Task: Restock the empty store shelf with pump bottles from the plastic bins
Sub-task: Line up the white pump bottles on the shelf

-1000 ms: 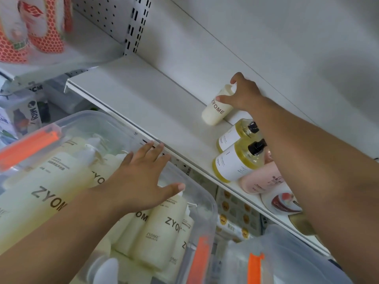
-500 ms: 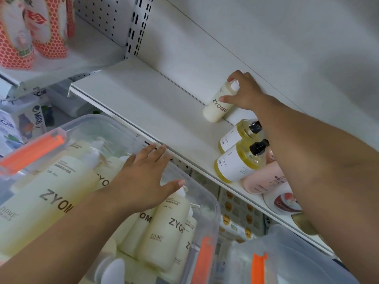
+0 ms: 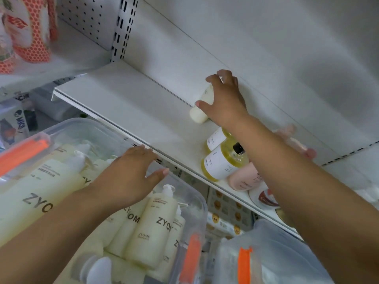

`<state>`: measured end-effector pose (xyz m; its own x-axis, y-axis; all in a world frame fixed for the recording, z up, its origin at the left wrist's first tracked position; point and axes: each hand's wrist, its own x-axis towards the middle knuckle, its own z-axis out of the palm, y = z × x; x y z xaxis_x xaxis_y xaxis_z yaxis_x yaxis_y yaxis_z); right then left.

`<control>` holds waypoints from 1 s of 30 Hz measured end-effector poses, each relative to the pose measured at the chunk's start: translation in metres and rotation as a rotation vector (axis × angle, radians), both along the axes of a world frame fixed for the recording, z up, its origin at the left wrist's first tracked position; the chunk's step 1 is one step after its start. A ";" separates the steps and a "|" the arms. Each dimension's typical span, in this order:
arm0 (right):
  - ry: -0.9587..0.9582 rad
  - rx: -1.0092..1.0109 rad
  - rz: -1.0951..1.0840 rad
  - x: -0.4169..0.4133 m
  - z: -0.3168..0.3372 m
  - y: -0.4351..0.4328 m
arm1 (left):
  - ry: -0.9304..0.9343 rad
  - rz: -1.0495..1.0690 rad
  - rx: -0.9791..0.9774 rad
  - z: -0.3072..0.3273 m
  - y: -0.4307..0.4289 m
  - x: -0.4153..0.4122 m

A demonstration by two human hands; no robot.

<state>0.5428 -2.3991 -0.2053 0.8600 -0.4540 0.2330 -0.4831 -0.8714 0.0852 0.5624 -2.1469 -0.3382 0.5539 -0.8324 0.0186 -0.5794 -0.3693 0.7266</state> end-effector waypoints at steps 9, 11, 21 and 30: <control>-0.083 0.524 -0.095 -0.107 -0.061 0.148 | -0.344 0.063 0.081 0.009 0.045 0.001; 0.065 0.583 -0.268 -0.119 -0.070 0.162 | -0.417 0.055 0.118 0.004 0.061 -0.003; -0.020 1.213 -0.720 -0.125 -0.110 0.180 | -0.481 0.090 0.085 -0.001 0.086 -0.017; -0.089 1.120 -0.643 -0.121 -0.111 0.187 | -0.527 0.036 0.211 -0.006 0.076 -0.014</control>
<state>0.4221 -2.2122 -0.3164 0.4175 -0.7618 -0.4953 -0.8057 -0.0582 -0.5895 0.5487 -2.0707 -0.3446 0.5431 -0.8288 0.1350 -0.8279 -0.5016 0.2510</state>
